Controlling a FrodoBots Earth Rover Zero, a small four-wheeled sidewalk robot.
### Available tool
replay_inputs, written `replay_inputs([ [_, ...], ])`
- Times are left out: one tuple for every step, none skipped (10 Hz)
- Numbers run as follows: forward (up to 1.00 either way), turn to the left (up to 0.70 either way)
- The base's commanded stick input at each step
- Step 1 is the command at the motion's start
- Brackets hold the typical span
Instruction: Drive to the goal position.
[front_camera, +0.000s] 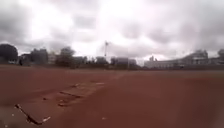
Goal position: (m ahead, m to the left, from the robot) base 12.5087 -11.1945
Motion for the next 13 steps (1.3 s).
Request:
replay_inputs([
  [0.0,-0.7],
  [0.0,-0.7],
  [0.0,-0.7],
  [0.0,-0.7],
  [0.0,-0.7],
  [0.0,-0.7],
  [0.0,-0.7],
  [0.0,-0.7],
  [0.0,-0.7],
  [0.0,-0.7],
  [0.0,-0.61],
  [0.0,-0.4],
  [0.0,-0.18],
])
